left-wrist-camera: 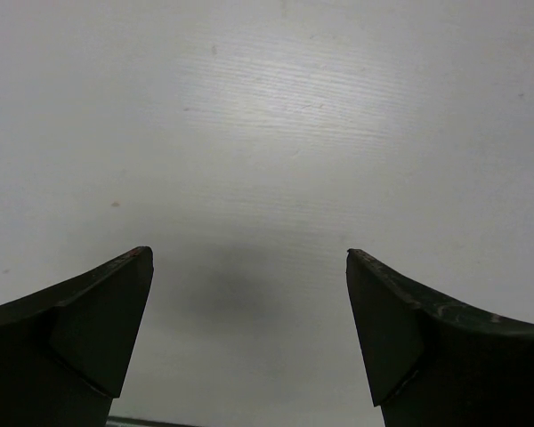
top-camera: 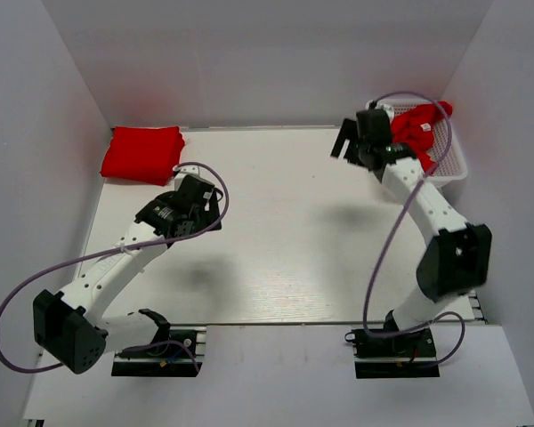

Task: Fold and stack the t-shirts
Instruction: Grab crumpled tshirt from bin with the right arm

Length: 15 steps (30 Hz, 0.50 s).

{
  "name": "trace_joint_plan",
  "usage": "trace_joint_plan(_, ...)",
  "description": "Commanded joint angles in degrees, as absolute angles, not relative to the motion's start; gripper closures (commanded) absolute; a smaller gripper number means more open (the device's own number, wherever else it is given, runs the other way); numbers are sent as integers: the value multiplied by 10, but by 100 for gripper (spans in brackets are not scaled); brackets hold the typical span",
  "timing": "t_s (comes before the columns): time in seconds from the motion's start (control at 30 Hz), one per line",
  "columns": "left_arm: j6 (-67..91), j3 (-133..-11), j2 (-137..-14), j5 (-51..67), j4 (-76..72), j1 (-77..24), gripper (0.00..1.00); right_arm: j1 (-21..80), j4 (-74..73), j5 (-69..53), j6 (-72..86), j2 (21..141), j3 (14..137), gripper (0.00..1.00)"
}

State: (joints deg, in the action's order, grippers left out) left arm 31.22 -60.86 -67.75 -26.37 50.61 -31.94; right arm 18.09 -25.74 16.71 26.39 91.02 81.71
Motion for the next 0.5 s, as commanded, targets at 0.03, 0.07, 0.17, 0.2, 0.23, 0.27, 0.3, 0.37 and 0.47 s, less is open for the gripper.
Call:
trace_joint_plan(0.03,306,-668,-728,-219,415,-316,0,109,-333,214,233,1052,1033,10)
trace_joint_plan(0.07,301,-681,-753,-234,415,-316,0,87,-364,215,229,1101,1102,10)
trace_joint_plan(0.17,301,-737,-791,-270,439,-316,0,43,-377,256,214,1205,1241,10)
trace_joint_plan(0.2,295,-750,-814,-270,446,-316,0,36,-370,258,198,1220,1257,10)
trace_joint_plan(0.23,276,-774,-823,-270,446,-316,0,16,-361,247,192,1256,1287,10)
trace_joint_plan(0.27,271,-786,-833,-270,446,-316,0,9,-337,233,191,1263,1288,10)
trace_joint_plan(0.3,271,-807,-853,-270,441,-316,0,8,-301,228,189,1266,1282,10)
trace_joint_plan(0.37,264,-822,-869,-270,441,-316,0,-25,-237,201,194,1281,1243,10)
trace_joint_plan(0.47,248,-839,-896,-277,441,-316,0,-47,-175,158,212,1307,1235,10)
